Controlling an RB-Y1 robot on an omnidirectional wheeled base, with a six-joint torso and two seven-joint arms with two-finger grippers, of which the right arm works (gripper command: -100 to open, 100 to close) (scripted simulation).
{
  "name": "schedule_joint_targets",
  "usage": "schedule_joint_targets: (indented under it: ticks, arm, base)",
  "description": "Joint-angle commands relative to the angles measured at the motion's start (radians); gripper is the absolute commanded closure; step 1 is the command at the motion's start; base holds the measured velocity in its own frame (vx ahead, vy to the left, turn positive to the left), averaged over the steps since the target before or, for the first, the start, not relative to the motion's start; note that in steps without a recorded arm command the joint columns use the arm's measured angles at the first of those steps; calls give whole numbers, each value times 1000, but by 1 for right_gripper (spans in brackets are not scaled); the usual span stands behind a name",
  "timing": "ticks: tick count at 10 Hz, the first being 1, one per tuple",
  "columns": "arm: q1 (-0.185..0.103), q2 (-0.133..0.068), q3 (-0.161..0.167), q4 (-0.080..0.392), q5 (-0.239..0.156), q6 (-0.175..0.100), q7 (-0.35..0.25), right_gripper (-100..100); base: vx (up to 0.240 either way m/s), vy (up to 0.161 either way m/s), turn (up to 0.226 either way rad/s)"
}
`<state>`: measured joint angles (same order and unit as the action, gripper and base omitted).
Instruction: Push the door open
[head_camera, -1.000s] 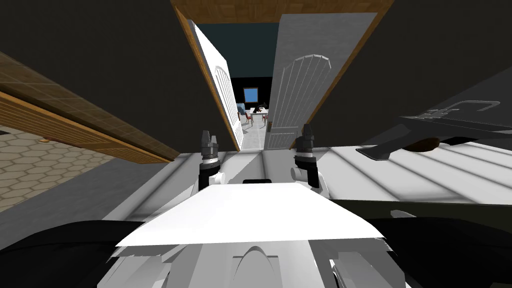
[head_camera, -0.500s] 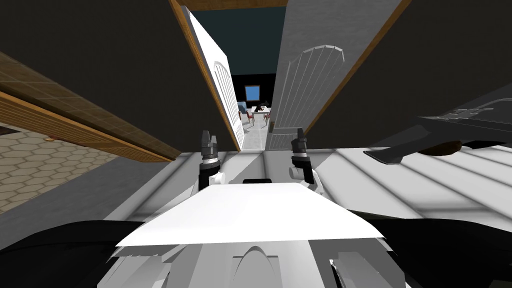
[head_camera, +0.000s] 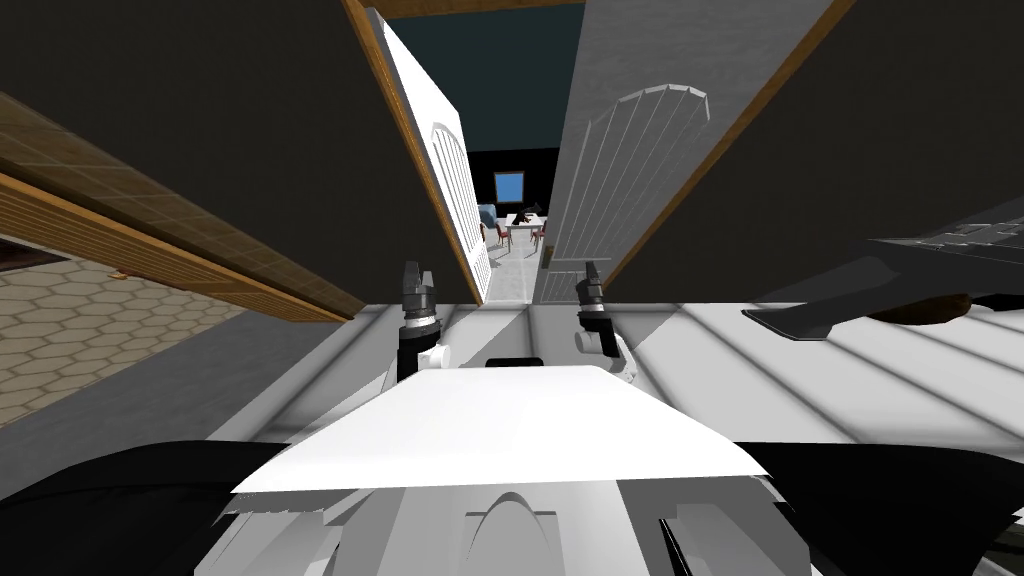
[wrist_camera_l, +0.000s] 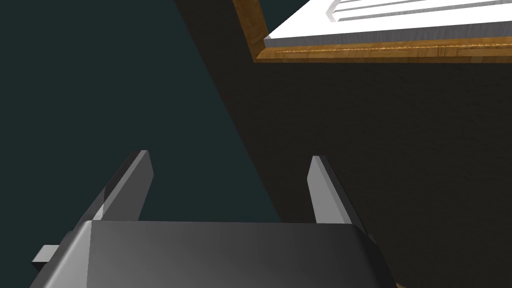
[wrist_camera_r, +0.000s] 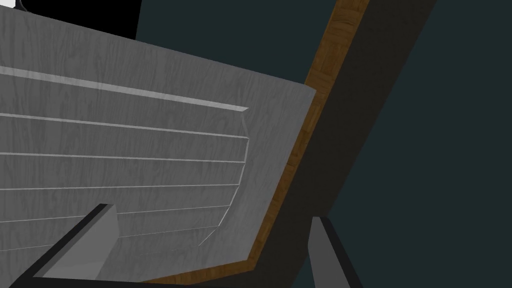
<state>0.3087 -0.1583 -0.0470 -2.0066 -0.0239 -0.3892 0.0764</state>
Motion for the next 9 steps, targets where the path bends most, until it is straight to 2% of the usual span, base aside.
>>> schedule_joint_targets:
  ticks: [1,2,3,6,7,9]
  arm:
    - [-7,-11,-1,36,-8,-8,-10,-100]
    - [-22,-23,0,67,-19,-11,-20,-100]
    - [-22,-23,0,74,-19,-11,-20,-100]
    - [-67,-60,6,176,-51,-23,-51,-100]
    - [-67,-60,6,190,-51,-23,-51,-100]
    - [-98,-86,9,253,-74,-30,-72,-100]
  base:
    - [66,5,19]
    - [58,5,36]
    - [41,2,22]
    - [80,-3,56]
    - [62,-11,25]
    - [66,5,56]
